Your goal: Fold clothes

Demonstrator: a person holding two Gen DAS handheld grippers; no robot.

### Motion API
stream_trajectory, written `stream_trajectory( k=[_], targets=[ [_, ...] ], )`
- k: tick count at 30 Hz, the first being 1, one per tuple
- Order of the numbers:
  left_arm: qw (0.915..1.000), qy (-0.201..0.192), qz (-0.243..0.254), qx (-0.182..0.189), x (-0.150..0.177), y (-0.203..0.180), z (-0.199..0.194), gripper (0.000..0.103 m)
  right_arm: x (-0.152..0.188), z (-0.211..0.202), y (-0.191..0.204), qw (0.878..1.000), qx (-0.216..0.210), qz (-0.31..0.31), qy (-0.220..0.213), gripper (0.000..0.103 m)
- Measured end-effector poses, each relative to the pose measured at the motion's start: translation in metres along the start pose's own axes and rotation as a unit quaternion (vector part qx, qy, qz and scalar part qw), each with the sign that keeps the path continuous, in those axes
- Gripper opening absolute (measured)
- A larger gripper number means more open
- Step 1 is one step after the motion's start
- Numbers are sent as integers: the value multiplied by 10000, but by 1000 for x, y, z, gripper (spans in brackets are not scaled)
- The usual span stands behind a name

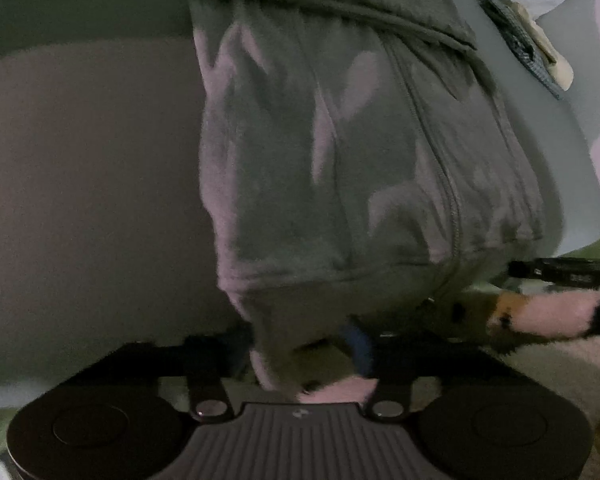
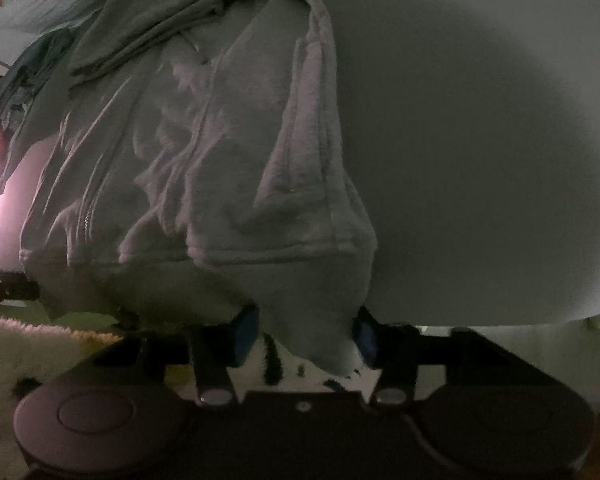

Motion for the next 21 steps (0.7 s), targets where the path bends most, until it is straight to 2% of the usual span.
stream_trajectory(
  k=[1, 2, 3, 4, 5, 6, 10, 13, 16, 18, 21],
  targets=[
    [10000, -32, 20, 9, 1, 0, 0, 45, 0, 0, 0, 10000, -28, 26, -23, 27],
    [10000, -66, -35, 43, 1, 2, 0, 44, 0, -2, -1, 9999, -124, 67, -59, 21],
    [9998, -104, -113, 83, 1, 4, -2, 42, 1, -4, -2, 9996, -250, 112, -98, 10],
    [9996, -151, -229, 84, 3, 9, -5, 30, 1, -7, -3, 9989, -418, 177, -152, 10],
    [9991, -197, -364, 37, 3, 15, -7, 11, 0, -12, -3, 9978, -569, 252, -216, 10],
    [9981, -265, -548, 91, 4, 20, -9, 5, -2, -16, -5, 9966, -701, 372, -239, 9],
    [9889, -654, -1229, 527, 3, 33, -22, 3, -25, -43, -13, 9770, -1540, 1336, -628, 9],
    [9850, -910, -1275, 723, -9, 29, -34, 2, -51, -66, -9, 9567, -2095, 1745, -1021, 9],
    [9796, -1219, -1292, 942, -26, 21, -47, 2, -76, -90, -5, 9295, -2715, 2108, -1335, 9],
    [9714, -1532, -1387, 1170, -40, 18, -63, 2, -91, -101, 1, 9154, -2978, 2261, -1489, 9],
    [9527, -2120, -1524, 1555, -61, 15, -95, 2, -108, -111, 6, 8950, -3313, 2503, -1628, 9]
  ],
)
Point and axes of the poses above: each gripper's, at about its wrist camera, not at the fingertips, and z roughly the way its jaws point, y to its left, x to its underside, the point moved 6 cm from there along z, roughly the way its jaws point, and after that the axes turned 12 degrees about x, right-handed, at the moved point
